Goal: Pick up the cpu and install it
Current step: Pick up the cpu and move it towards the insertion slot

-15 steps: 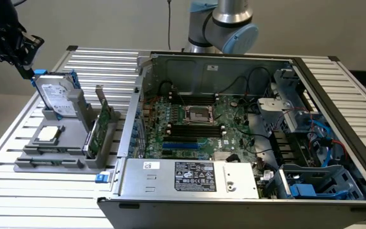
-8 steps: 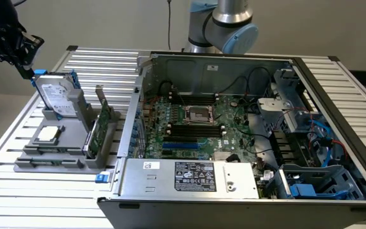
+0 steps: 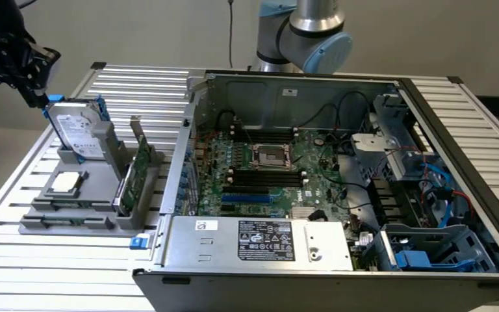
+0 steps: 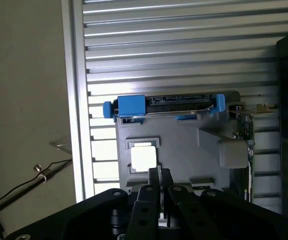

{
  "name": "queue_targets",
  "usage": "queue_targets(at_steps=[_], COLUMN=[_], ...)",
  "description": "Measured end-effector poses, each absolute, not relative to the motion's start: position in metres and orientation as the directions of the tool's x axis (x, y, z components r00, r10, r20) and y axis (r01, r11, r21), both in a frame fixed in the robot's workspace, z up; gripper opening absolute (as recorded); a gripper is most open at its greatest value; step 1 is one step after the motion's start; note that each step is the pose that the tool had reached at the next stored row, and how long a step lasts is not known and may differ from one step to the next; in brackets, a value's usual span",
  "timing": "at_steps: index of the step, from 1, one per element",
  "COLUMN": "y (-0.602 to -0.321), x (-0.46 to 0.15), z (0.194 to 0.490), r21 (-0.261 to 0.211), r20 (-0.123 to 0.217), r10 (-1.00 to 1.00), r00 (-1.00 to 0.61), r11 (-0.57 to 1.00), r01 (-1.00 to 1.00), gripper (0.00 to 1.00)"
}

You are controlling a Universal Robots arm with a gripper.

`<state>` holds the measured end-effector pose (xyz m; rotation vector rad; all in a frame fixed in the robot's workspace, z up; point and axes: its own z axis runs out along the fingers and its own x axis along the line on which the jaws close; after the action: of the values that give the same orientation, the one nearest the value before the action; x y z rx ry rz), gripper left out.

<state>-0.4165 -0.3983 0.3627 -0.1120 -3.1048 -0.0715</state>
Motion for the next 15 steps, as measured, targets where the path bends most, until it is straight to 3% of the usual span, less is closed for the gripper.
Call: queue_targets(at_steps=[2, 3, 5, 8, 9, 15], y=[-0.398, -0.399, -0.400, -0.402, -0.404, -0.410], x=[-0.417, -0.418, -0.420, -0.423, -0.423, -0.423], z=[0.363, 0.363, 0.362, 0.360, 0.358, 0.347], r21=[0.045, 0.045, 0.045, 0.045, 0.046, 0.050], r20=[0.036, 0.036, 0.036, 0.036, 0.038, 0.051], r10=[0.071, 0.071, 0.069, 0.063, 0.058, 0.019], r00=[-0.997, -0.997, -0.997, -0.997, -0.998, -0.999], r11=[0.996, 0.996, 0.996, 0.997, 0.997, 0.998], r01=[0.073, 0.072, 0.071, 0.064, 0.060, 0.022], gripper=[0.30, 0.30, 0.42, 0.47, 0.54, 0.54])
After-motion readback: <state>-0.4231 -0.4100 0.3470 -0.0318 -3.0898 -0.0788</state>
